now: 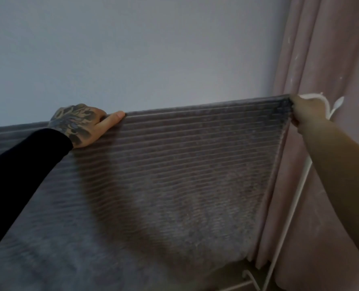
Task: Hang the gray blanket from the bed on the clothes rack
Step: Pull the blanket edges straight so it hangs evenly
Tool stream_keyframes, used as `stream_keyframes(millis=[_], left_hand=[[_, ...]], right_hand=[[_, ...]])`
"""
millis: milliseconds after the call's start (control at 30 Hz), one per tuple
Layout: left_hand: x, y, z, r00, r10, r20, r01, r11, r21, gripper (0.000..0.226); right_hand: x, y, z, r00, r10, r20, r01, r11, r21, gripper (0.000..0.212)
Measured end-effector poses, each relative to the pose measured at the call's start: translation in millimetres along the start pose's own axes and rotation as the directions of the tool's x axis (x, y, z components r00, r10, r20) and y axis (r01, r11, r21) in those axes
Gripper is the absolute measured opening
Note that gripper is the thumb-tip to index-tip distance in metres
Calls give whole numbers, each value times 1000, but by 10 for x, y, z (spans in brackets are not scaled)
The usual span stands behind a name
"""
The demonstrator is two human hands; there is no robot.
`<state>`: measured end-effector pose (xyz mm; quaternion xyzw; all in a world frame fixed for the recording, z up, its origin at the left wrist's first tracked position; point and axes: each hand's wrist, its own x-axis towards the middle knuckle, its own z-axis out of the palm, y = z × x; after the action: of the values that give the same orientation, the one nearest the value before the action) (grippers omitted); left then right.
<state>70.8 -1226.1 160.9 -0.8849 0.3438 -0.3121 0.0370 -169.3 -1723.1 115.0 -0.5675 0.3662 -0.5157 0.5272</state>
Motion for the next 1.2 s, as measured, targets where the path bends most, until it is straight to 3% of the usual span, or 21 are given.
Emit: stream_keyframes(millis=[100, 233, 300, 400, 500, 567, 633, 733, 800, 833, 967, 1067, 1133, 1200], left_hand=[[45, -68, 70, 1000, -23, -21, 24, 999, 24, 102], [58, -93, 125, 999, -38, -38, 38, 999, 11, 98], [67, -45, 113, 998, -36, -45, 37, 999, 11, 98], [70, 37, 101, 999, -42, -34, 42, 999, 4, 100], [52, 58, 86, 999, -49, -11, 48, 999, -5, 102], [48, 93, 66, 999, -35, -2, 35, 999, -16, 100], [30, 131, 54, 1000, 1, -11, -1, 999, -42, 92], [-22, 142, 55, 997, 70, -40, -72, 995, -65, 77], [-98, 32, 61, 994, 96, -60, -100, 993, -63, 69], [-144, -42, 63, 993, 97, -66, -101, 993, -59, 67], [-441, -695, 97, 996, -25, -88, 22, 999, -30, 74], [-722, -1200, 132, 983, -151, -102, 151, 988, -14, 82], [-854, -1400, 161, 978, -168, -124, 168, 986, -7, 80], [-903, -1414, 176, 976, -153, -151, 152, 988, -23, 75]], right_hand=[[138, 114, -46, 981, 103, 165, -111, 993, 39, 35], [503, 183, -144, 998, 36, -43, -38, 999, -39, 47], [688, 227, -177, 985, -25, -171, 0, 990, -144, 37], [623, 245, -177, 971, -104, -214, 59, 976, -210, 49], [117, -15, 7, 950, -248, -192, 179, 931, -319, 46], [-420, -210, 247, 910, -414, -13, 381, 847, -370, 43], [-884, -306, 517, 786, -561, 260, 617, 698, -364, 41], [-1379, -396, 845, 564, -571, 596, 825, 425, -373, 52], [-1524, -393, 989, 511, -557, 654, 857, 279, -432, 61], [-1511, -374, 1010, 525, -566, 636, 843, 243, -480, 65], [-1450, -361, 1054, 700, -492, 518, 670, 202, -714, 81], [-1593, -488, 1205, 796, -393, 461, 565, 207, -799, 75], [-1871, -556, 1419, 771, -415, 483, 597, 207, -775, 68], [-2247, -612, 1682, 678, -480, 556, 706, 215, -675, 64]])
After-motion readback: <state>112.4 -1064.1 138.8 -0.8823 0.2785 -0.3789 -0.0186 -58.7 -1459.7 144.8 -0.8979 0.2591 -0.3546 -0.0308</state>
